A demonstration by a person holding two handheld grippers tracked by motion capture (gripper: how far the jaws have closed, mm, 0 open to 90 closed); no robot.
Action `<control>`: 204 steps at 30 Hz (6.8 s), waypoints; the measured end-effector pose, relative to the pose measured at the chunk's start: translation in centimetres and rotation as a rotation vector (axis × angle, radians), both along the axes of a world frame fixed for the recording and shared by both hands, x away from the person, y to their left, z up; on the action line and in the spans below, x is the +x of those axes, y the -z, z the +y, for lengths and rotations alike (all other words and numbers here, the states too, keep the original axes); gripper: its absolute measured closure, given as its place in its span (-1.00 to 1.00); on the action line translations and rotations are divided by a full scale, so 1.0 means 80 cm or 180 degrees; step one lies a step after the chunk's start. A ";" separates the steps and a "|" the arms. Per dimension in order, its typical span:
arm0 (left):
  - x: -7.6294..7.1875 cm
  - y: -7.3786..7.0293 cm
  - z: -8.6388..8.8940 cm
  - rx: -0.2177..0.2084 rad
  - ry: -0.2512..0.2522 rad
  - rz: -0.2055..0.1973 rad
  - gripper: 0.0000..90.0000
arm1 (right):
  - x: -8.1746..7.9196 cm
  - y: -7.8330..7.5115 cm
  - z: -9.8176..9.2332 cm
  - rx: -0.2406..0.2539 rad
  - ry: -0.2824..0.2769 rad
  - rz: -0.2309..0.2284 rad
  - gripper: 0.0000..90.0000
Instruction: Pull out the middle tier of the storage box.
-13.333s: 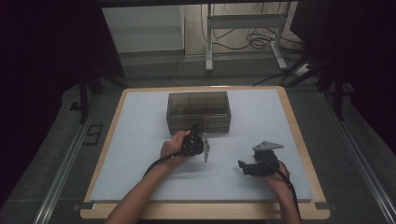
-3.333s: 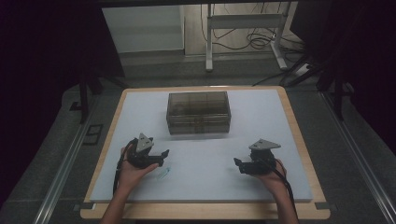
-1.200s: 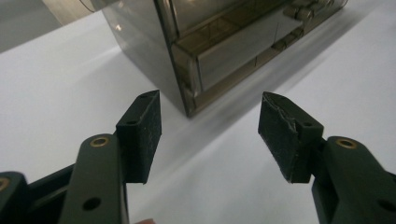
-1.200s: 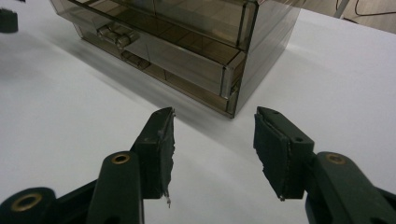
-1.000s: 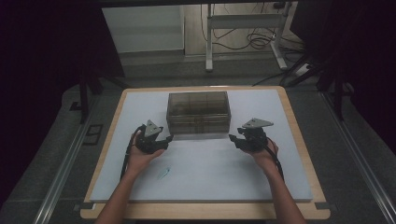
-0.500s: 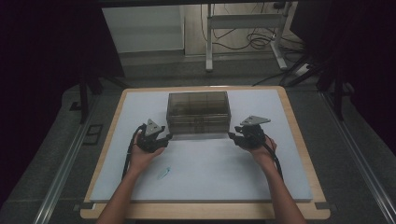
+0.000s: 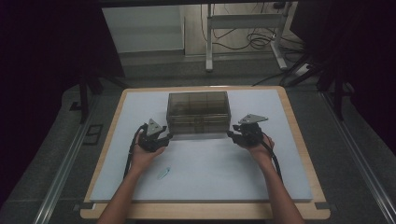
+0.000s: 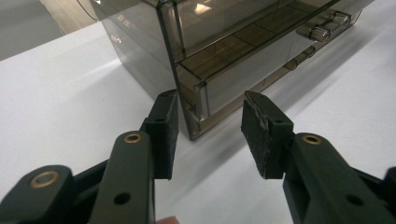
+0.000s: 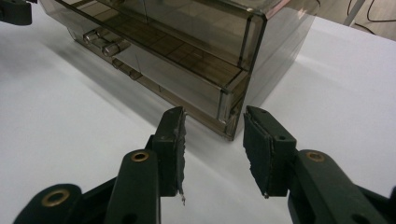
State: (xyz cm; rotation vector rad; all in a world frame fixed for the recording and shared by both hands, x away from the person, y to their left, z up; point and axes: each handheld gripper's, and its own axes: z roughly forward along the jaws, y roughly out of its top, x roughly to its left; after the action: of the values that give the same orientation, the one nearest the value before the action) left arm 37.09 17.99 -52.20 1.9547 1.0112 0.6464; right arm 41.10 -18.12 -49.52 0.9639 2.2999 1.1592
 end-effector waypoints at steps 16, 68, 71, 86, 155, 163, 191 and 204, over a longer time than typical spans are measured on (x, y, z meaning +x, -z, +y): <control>0.005 -0.003 -0.007 0.0074 0.0039 -0.0039 0.31 | 0.008 0.004 0.004 -0.0004 -0.0044 -0.0016 0.32; -0.002 0.002 -0.010 0.0120 -0.0055 -0.0055 0.67 | 0.010 0.011 0.003 -0.0073 -0.0158 -0.0089 0.72; -0.003 0.001 -0.010 0.0124 -0.0051 -0.0052 0.67 | 0.008 0.012 0.002 -0.0046 -0.0150 -0.0085 0.72; -0.010 0.002 -0.009 0.0096 -0.0028 -0.0062 0.68 | 0.001 0.013 0.000 -0.0018 -0.0158 -0.0096 0.72; -0.060 0.007 -0.007 -0.0025 0.0046 -0.0120 0.71 | -0.052 0.017 -0.006 -0.0039 -0.0240 -0.0218 0.73; -0.065 0.009 -0.007 -0.0024 0.0053 -0.0116 0.71 | -0.057 0.019 -0.007 -0.0024 -0.0243 -0.0216 0.73; -0.069 0.014 -0.009 0.0024 0.0074 -0.0097 0.71 | -0.060 0.029 -0.009 0.0007 -0.0225 -0.0178 0.69; -0.068 0.011 -0.005 0.0125 0.0191 -0.0083 0.52 | -0.060 0.032 -0.010 0.0012 -0.0232 -0.0156 0.46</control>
State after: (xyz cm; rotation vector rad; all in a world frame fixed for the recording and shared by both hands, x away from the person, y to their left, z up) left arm 31.63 17.58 -53.06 1.9978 0.9269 0.6609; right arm 36.33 -18.95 -52.05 0.8498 2.3120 1.2033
